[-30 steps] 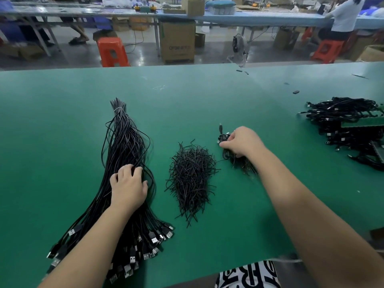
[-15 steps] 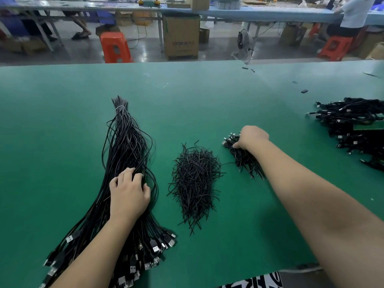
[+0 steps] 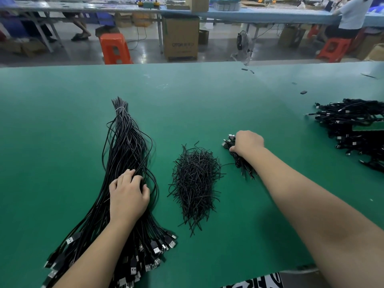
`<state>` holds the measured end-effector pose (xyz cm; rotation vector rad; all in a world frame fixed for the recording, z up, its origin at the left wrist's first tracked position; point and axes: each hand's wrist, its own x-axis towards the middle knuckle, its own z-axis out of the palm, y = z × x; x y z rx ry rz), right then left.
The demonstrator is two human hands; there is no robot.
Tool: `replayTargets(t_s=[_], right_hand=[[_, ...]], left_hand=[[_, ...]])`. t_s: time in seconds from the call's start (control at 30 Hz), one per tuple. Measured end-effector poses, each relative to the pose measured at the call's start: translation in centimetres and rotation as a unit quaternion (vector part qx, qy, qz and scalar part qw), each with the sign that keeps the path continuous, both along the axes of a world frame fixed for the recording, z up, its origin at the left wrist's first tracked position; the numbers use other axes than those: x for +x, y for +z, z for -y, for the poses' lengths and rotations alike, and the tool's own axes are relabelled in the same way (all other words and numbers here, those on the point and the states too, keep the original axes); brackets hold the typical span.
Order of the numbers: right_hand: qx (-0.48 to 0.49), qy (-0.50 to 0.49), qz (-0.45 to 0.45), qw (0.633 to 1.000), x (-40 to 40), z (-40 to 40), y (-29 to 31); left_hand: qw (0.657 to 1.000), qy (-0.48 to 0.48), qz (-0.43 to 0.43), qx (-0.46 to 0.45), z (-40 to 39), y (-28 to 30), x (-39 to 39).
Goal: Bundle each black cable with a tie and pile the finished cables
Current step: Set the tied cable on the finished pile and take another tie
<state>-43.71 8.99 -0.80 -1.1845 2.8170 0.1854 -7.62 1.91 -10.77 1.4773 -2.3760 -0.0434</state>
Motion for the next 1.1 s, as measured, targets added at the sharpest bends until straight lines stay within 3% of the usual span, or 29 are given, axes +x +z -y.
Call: replayTargets(t_s=[0.27,0.63,1.1], right_hand=[[0.003,0.048,0.003,0.999,0.2,-0.2,-1.4],[0.068,0.184,-0.084,0.977,1.3,-1.2,-1.5],[0.117,0.213,-0.079,0.967,3.0,-2.4,-2.3]], left_hand=[[1.000,0.000,-0.012,0.009,-0.1,0.2,0.1],[1.000,0.005,-0.021,0.020,-0.2,0.4,0.2],[0.999,0.005,-0.037,0.022,-0.2,0.3,0.2]])
